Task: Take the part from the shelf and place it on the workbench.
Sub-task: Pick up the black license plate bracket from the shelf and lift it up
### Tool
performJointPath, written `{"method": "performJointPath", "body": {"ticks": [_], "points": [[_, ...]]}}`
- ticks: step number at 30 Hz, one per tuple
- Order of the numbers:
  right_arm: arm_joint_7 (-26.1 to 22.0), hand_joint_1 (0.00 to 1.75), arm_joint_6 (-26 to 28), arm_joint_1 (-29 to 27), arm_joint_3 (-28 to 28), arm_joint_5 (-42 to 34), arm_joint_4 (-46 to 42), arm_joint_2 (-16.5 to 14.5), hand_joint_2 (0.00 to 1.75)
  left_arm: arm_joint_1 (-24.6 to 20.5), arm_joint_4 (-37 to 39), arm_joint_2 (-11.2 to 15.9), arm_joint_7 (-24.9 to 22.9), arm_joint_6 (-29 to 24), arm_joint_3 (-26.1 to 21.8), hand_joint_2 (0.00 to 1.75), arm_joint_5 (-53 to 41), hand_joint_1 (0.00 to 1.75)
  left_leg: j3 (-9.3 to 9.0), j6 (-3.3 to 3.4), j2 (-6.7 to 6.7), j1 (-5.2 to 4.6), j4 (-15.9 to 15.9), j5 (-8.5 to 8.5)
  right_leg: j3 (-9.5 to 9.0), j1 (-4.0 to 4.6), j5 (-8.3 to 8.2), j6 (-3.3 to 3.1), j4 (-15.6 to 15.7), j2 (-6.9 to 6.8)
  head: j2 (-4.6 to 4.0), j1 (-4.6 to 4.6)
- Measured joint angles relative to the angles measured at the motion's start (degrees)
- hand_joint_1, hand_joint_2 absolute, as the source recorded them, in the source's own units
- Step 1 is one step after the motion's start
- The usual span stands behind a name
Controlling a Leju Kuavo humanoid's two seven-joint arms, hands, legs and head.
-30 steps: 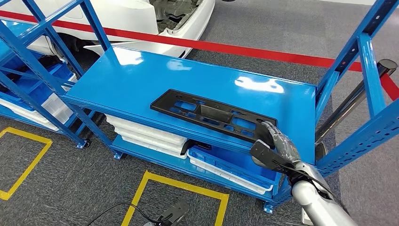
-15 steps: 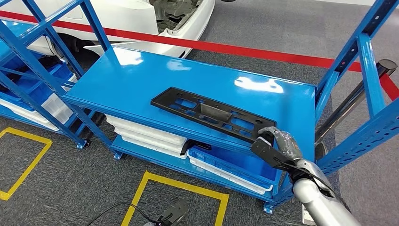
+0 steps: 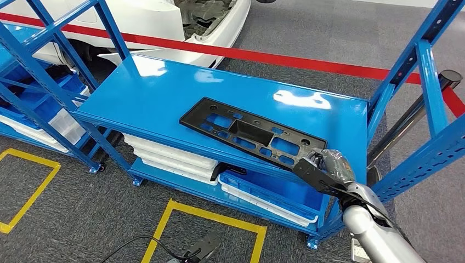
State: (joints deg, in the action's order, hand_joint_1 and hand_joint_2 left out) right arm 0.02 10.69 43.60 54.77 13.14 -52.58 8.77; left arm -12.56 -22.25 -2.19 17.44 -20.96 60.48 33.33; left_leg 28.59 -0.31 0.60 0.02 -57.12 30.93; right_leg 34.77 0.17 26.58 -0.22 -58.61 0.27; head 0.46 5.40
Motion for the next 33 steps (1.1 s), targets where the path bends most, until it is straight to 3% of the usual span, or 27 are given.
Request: {"method": "performJointPath", "body": {"ticks": [8,9,12,13,14,33], "points": [[0.7,1.75,-0.4,0.2,0.2,2.3,0.2,0.1,1.75,0.0,0.0,0.0,0.0,0.1,0.0,0.00,0.2,0.00,0.02,0.00,0.00,0.00,0.0,0.00,0.01,0.00,0.01,0.00,0.0,0.00,0.00,-0.01],[1.0,1.51,-0.6,0.4,0.3,2.7,0.2,0.2,1.75,0.0,0.0,0.0,0.0,0.1,0.0,0.00,0.2,0.00,0.02,0.00,0.00,0.00,0.0,0.00,0.01,0.00,0.00,0.00,0.0,0.00,0.00,-0.01],[2.2,0.26,-1.0,1.2,0.6,3.9,-0.1,0.3,1.75,0.0,0.0,0.0,0.0,0.1,0.0,0.00,0.4,0.00,0.02,0.00,0.00,0.00,0.0,0.00,0.00,0.00,0.00,0.00,0.0,0.00,0.00,-0.01],[2.6,0.06,-1.0,1.5,0.7,4.3,-0.3,0.4,1.75,0.0,0.0,0.0,0.1,0.1,0.0,0.00,0.4,0.00,0.01,0.00,0.00,0.00,0.0,0.00,0.00,0.00,0.00,0.00,0.0,0.00,0.00,-0.01],[3.1,0.00,-0.9,1.8,0.9,4.8,-0.6,0.5,1.75,0.0,0.0,0.0,0.1,0.1,0.0,0.00,0.4,0.00,0.01,0.00,0.00,0.00,0.0,0.00,0.00,0.00,0.00,0.00,0.0,0.00,0.00,-0.01],[5.1,0.00,0.4,2.8,1.8,9.5,-3.1,0.7,1.75,0.0,0.0,0.0,0.1,0.3,0.0,0.00,0.9,0.00,0.02,0.00,0.00,0.00,0.0,0.00,-0.01,0.00,0.00,0.00,0.0,0.00,0.00,-0.01]]}}
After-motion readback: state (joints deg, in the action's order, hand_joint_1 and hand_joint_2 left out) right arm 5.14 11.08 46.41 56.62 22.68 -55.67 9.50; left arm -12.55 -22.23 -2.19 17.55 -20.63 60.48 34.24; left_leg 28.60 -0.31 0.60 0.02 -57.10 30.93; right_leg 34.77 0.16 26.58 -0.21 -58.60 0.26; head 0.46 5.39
